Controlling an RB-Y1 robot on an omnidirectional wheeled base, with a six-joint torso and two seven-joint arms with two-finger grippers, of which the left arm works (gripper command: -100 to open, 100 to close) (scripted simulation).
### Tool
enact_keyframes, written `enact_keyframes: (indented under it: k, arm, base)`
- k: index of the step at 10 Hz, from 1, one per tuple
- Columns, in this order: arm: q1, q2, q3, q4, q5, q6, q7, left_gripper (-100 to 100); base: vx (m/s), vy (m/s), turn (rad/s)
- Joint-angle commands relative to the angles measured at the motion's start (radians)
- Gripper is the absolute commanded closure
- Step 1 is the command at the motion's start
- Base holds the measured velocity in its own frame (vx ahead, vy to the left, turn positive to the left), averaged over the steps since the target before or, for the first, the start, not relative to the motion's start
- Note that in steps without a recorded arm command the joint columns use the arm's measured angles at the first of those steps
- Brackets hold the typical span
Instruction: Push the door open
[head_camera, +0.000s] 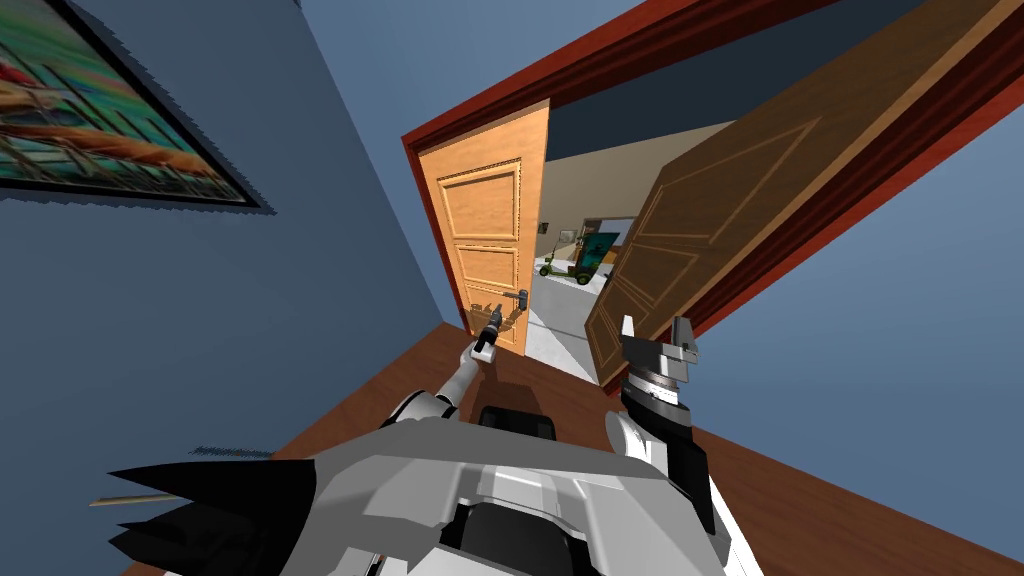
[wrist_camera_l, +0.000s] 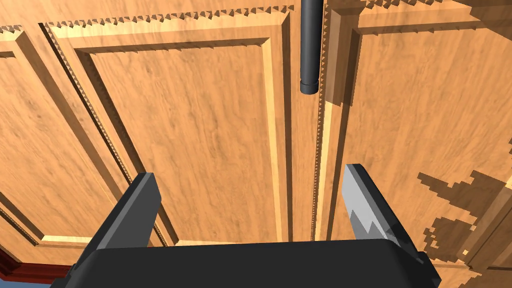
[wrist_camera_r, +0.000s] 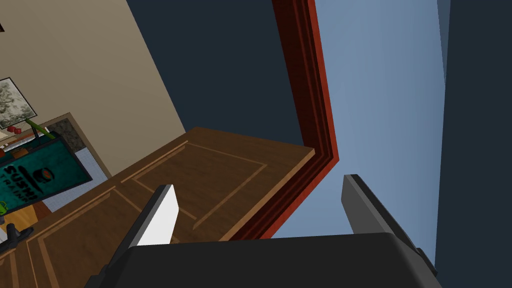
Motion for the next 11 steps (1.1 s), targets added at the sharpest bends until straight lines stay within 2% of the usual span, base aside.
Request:
enact_keyframes:
  k: [1, 7, 9, 10, 11]
  arm:
    - [-0.018, -0.004, -0.004, 0.032, -0.002, 0.002, 0.006, -100]
    - [-0.085, -0.028, -0.013, 0.152, -0.009, -0.004, 0.015, -100]
    - [-0.123, -0.046, -0.017, 0.220, -0.013, -0.008, 0.020, -100]
    - [-0.132, -0.050, -0.019, 0.236, -0.014, -0.009, 0.021, -100]
    - [-0.128, -0.046, -0.017, 0.230, -0.013, -0.012, 0.021, -100]
  base:
    - [0.075, 0.022, -0.039]
    - [0.076, 0.031, -0.028]
    - [0.090, 0.050, -0.043]
    - [0.123, 0.049, -0.032]
    - [0.051, 0.018, -0.006]
